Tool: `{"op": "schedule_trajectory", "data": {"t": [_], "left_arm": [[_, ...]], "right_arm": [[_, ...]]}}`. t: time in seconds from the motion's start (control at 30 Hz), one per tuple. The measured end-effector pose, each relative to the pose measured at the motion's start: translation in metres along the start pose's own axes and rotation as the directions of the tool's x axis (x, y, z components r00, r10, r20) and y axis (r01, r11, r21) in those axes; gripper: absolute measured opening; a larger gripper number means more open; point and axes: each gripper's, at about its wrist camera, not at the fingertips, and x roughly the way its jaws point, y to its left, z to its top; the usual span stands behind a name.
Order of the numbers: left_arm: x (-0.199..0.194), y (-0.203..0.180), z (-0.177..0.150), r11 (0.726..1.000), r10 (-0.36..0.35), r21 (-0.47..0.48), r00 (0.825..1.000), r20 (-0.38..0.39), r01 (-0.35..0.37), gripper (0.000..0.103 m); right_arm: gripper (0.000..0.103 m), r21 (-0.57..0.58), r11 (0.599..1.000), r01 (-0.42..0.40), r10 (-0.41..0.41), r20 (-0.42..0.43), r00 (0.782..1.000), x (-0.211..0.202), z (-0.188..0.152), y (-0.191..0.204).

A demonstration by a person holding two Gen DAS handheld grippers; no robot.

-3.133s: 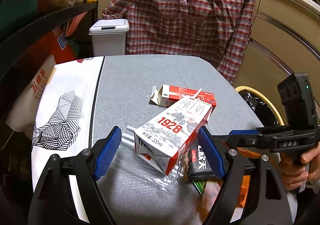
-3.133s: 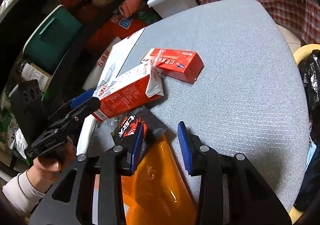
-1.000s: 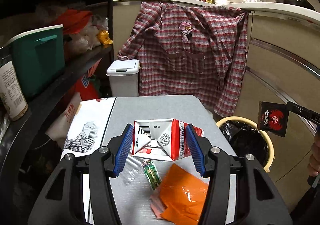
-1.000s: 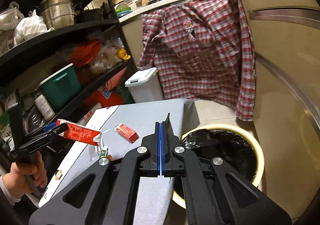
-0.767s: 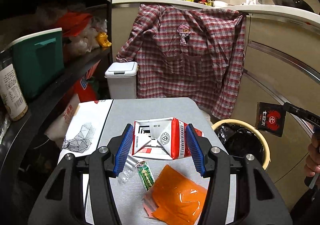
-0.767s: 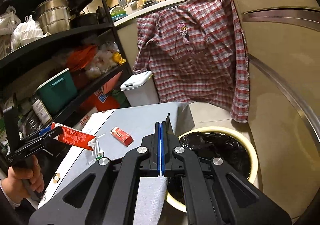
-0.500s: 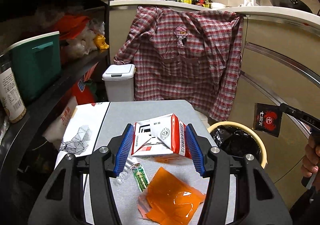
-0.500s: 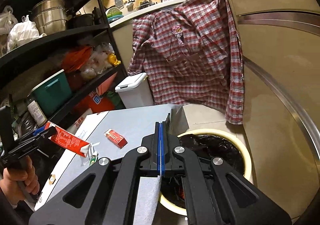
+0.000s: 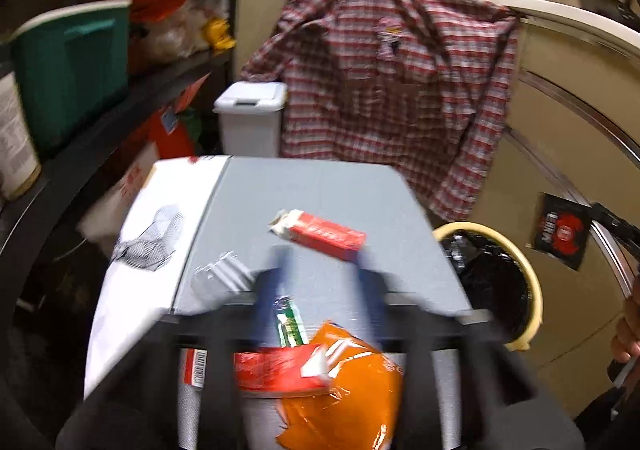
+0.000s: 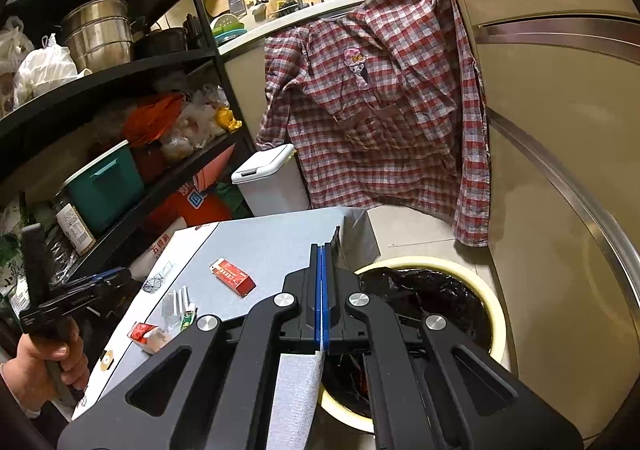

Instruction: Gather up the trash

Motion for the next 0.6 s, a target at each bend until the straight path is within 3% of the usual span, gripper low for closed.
{"op": "schedule_trajectory", "data": {"t": [0.13, 0.27, 0.33, 0.43, 0.47, 0.6], "left_arm": [[0.009, 0.018, -0.013, 0.998, 0.015, -0.061, 0.998, -0.057, -0.018, 0.064], [0.020, 0.024, -0.029, 0.998, 0.048, -0.045, 0.992, -0.116, -0.053, 0.077], [0.022, 0.028, -0.030, 0.998, 0.036, -0.037, 0.990, -0.140, -0.041, 0.077], [0.019, 0.036, -0.020, 0.998, -0.049, 0.028, 0.986, -0.161, 0.054, 0.078], [0.018, 0.036, -0.018, 0.995, -0.074, 0.053, 0.983, -0.168, 0.084, 0.085], [0.019, 0.038, -0.019, 0.940, -0.176, 0.243, 0.950, -0.257, 0.239, 0.088]], "right_arm": [[0.000, 0.001, 1.000, -0.007, 0.007, -0.004, 1.000, 0.001, 0.000, 0.000], [0.000, 0.006, 1.000, -0.012, 0.012, -0.003, 1.000, 0.002, 0.000, 0.001], [0.000, 0.006, 1.000, -0.013, 0.013, -0.003, 1.000, 0.003, 0.000, 0.002], [0.000, 0.007, 1.000, -0.019, 0.019, -0.004, 1.000, 0.005, 0.000, 0.004], [0.000, 0.006, 1.000, -0.021, 0.021, -0.006, 1.000, 0.006, 0.000, 0.005], [0.000, 0.000, 1.000, -0.024, 0.024, -0.014, 1.000, 0.011, 0.001, 0.007]]}}
